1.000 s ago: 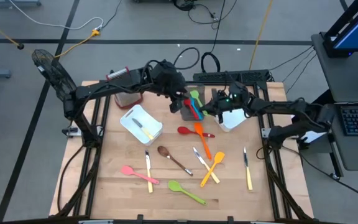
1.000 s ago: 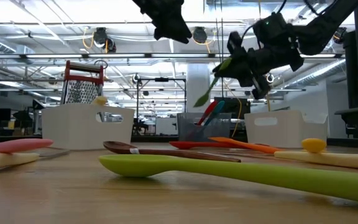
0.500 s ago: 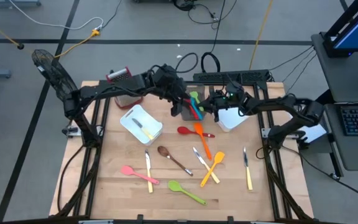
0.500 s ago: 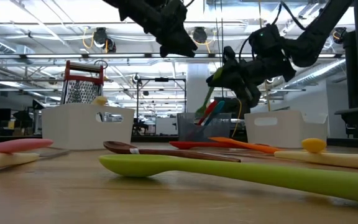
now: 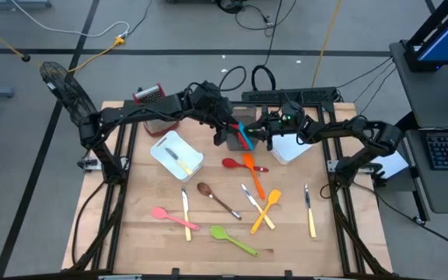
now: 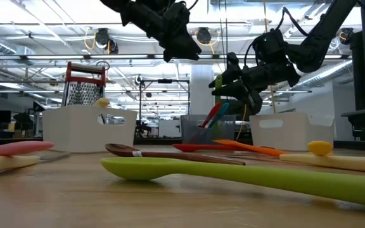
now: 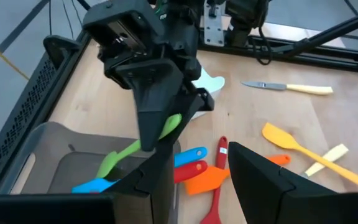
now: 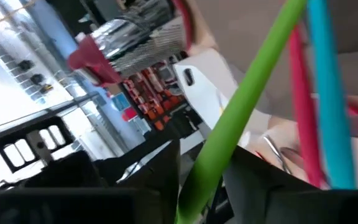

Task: Pick & Place Kitchen Items
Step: Put the green spatula into the black bin

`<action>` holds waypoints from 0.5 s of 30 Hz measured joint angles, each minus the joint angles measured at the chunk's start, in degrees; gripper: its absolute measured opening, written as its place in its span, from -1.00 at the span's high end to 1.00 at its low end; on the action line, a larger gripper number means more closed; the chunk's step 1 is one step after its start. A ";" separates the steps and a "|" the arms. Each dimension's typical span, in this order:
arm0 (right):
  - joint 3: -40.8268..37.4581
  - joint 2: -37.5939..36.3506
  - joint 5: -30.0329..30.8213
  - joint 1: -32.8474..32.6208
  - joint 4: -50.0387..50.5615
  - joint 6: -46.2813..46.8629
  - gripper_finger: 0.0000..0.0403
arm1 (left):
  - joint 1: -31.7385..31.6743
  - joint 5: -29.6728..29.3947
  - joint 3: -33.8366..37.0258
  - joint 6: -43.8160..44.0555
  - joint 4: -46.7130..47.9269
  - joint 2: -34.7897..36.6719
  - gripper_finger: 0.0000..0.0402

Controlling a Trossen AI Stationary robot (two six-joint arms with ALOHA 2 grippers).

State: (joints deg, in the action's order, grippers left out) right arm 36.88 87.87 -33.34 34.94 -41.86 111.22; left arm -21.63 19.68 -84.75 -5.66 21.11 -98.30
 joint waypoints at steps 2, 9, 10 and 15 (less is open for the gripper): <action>0.00 -0.01 1.29 0.00 -0.21 -0.79 0.40 | 0.00 0.25 0.00 -0.04 -0.33 0.00 0.23; 0.00 0.03 1.68 -1.38 -0.92 -2.29 0.23 | -0.20 1.96 0.00 -0.54 -0.84 0.00 0.23; 0.00 0.03 1.50 -1.89 -1.78 -2.12 0.21 | -0.18 2.01 0.00 -0.59 -0.84 0.00 0.23; 0.00 0.02 0.12 -4.52 -2.80 -1.59 0.19 | -0.15 3.28 0.00 -0.63 -0.82 0.00 0.23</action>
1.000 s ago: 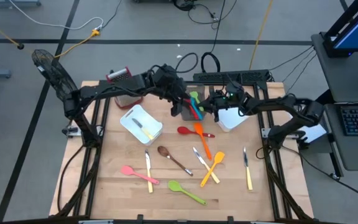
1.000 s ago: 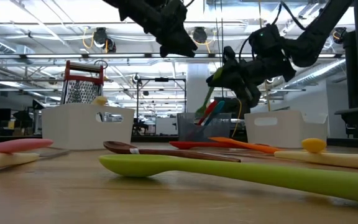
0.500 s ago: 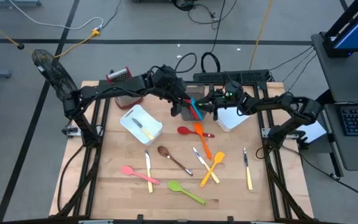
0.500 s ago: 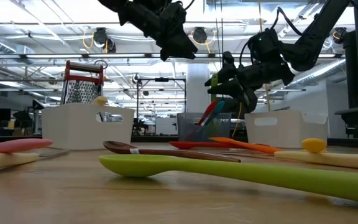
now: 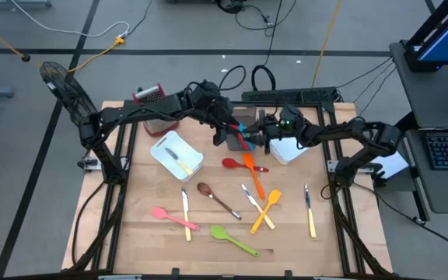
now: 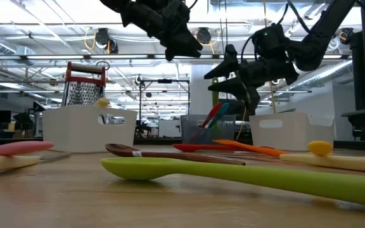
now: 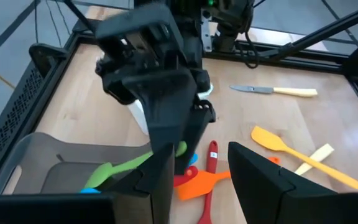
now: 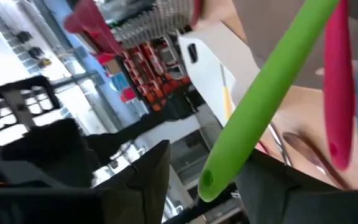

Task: Pick & Place Kitchen Items
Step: Put the green spatula into the black bin, then put the orange spatula into the black bin

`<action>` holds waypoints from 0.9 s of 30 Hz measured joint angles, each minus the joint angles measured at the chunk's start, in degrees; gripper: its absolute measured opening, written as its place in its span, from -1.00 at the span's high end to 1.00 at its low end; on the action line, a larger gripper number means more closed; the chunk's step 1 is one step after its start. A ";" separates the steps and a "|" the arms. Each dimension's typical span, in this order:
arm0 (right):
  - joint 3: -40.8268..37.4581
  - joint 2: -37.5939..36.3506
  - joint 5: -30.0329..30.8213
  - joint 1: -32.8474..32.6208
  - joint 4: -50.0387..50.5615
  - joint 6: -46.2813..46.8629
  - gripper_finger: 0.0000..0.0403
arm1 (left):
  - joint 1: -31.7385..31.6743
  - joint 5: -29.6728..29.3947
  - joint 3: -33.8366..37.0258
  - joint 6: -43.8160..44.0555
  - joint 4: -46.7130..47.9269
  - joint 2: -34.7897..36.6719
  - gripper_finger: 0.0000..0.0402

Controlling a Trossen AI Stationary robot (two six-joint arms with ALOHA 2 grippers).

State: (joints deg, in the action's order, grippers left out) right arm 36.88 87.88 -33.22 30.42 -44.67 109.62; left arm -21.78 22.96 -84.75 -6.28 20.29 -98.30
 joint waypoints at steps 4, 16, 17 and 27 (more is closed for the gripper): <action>0.00 -0.03 -0.03 -1.37 -0.12 -0.63 0.23 | 0.00 0.13 0.00 0.00 0.05 0.00 0.23; -0.02 -0.52 -0.08 -6.23 -3.84 3.58 0.24 | 0.00 3.00 -0.04 0.15 0.09 0.00 0.23; -0.02 -0.53 -0.10 -6.78 -4.33 3.77 0.25 | 0.00 3.08 -0.04 0.15 0.13 0.00 0.23; -0.04 -4.52 -2.76 -8.85 -8.02 -5.32 0.36 | 0.60 6.69 -0.07 1.01 2.54 0.00 0.23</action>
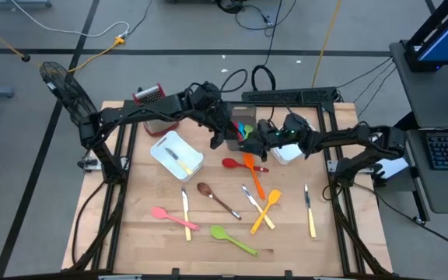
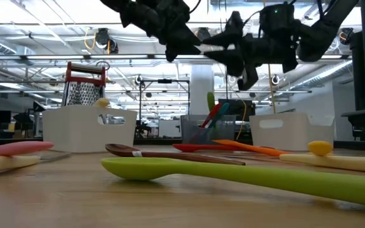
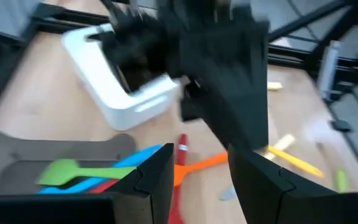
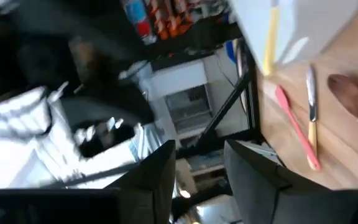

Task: Pick & Place Kitchen Items
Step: Put the orange spatula into the black bin

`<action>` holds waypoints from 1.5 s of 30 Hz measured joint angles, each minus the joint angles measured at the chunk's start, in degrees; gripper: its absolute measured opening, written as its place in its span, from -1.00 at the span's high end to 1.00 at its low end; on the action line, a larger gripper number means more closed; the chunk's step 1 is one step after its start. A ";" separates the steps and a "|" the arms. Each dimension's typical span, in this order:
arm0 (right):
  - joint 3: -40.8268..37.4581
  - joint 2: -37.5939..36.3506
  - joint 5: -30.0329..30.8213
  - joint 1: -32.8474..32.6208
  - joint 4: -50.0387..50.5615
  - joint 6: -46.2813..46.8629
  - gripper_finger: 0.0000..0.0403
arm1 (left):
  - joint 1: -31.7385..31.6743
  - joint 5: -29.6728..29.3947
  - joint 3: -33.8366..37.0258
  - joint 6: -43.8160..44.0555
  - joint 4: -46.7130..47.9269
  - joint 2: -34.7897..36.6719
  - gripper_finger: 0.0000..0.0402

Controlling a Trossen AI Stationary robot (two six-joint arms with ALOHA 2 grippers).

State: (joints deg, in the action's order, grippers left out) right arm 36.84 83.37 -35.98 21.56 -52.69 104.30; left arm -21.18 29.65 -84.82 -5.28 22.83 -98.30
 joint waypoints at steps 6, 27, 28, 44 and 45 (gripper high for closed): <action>0.02 -7.53 -0.17 -0.70 4.94 -11.38 0.50 | 2.65 2.27 0.00 0.50 3.55 0.00 0.23; 0.02 -29.98 8.96 -16.26 53.79 -51.77 0.98 | 12.16 -3.52 -0.02 18.28 1.98 -0.08 0.23; 0.02 -30.12 8.90 -16.57 53.96 -51.84 0.97 | 12.33 -4.29 -0.02 20.67 1.79 -0.11 0.23; 0.02 -30.00 7.33 -17.18 54.23 -62.99 0.94 | 26.80 -23.12 -0.02 26.65 -9.25 0.61 0.23; 0.02 -30.00 7.16 -17.25 54.24 -63.11 0.94 | 27.33 -24.52 -0.02 26.70 -9.12 0.63 0.23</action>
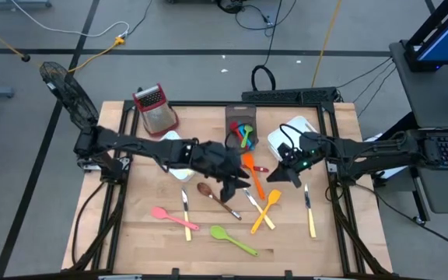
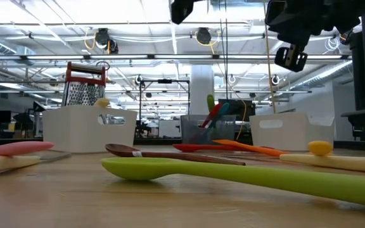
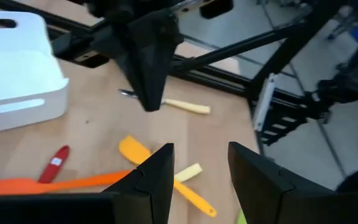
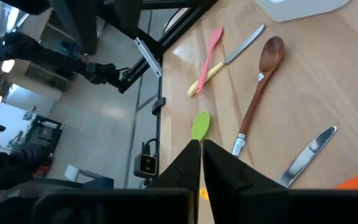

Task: Pick & Place Kitchen Items
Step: Put the orange spatula into the black bin

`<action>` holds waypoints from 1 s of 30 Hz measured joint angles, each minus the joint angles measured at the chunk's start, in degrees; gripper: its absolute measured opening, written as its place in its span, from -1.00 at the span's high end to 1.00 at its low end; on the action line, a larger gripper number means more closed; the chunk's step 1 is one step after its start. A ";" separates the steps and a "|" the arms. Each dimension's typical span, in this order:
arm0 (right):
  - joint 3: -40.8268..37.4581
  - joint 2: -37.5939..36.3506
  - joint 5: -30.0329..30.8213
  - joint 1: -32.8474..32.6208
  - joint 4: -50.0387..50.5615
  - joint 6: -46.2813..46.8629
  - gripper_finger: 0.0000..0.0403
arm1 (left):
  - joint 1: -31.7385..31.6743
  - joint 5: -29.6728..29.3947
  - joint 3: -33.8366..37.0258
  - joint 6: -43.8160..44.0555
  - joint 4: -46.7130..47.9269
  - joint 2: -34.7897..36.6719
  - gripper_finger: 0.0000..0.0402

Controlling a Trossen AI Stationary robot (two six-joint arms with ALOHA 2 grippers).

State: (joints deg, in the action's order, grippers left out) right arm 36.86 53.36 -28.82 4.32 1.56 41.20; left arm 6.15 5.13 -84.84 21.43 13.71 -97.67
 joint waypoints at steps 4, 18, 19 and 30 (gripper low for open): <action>0.00 0.00 0.62 -2.17 0.03 -0.30 0.94 | 0.79 -3.92 0.00 0.69 1.34 0.48 0.23; 0.05 1.41 24.73 -16.39 5.45 -0.31 0.99 | 2.47 -7.36 17.32 1.45 -8.39 11.83 0.23; 0.08 1.81 25.86 -16.63 5.59 -0.07 1.00 | 2.47 -7.30 19.87 1.42 -11.73 13.80 0.23; 6.32 14.77 32.33 -16.75 5.69 -1.52 1.00 | 6.31 -14.24 39.10 2.30 -10.12 36.02 0.23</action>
State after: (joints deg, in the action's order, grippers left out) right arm 43.19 68.13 3.52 -12.43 7.25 39.68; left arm 12.46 -9.11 -45.74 23.73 3.59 -61.65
